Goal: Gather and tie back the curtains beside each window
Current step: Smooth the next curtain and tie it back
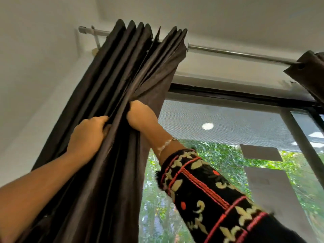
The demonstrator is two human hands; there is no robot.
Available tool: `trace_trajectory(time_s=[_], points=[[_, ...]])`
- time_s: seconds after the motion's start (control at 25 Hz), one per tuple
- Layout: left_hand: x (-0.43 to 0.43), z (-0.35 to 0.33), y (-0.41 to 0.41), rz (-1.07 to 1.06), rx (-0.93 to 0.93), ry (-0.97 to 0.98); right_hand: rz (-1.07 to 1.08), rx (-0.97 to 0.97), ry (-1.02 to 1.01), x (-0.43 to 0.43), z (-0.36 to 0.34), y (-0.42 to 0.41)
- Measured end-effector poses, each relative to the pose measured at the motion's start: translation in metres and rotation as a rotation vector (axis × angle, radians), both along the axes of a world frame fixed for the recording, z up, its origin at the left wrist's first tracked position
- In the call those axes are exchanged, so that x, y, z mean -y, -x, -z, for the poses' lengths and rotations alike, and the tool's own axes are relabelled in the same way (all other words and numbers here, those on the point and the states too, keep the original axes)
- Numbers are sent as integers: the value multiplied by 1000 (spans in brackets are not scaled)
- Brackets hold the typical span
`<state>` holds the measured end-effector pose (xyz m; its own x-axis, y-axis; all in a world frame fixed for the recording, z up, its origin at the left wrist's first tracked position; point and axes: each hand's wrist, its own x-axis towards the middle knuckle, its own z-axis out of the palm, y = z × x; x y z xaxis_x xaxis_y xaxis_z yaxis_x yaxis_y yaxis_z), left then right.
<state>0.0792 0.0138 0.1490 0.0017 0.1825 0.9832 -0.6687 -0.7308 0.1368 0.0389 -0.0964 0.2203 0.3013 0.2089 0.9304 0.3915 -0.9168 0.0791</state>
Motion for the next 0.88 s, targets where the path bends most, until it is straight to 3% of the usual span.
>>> trace_trajectory(time_s=[0.32,0.56,0.8,0.88], points=[[29,10,11,83,-57,2,251,140,-181,122,69,11],[35,50,33,-27,-132,134,274,-114,-468,199,97,24],[54,90,70,37,-93,228,88,-240,-489,217,143,23],[71,112,87,-17,42,199,30,-305,-483,217,162,22]])
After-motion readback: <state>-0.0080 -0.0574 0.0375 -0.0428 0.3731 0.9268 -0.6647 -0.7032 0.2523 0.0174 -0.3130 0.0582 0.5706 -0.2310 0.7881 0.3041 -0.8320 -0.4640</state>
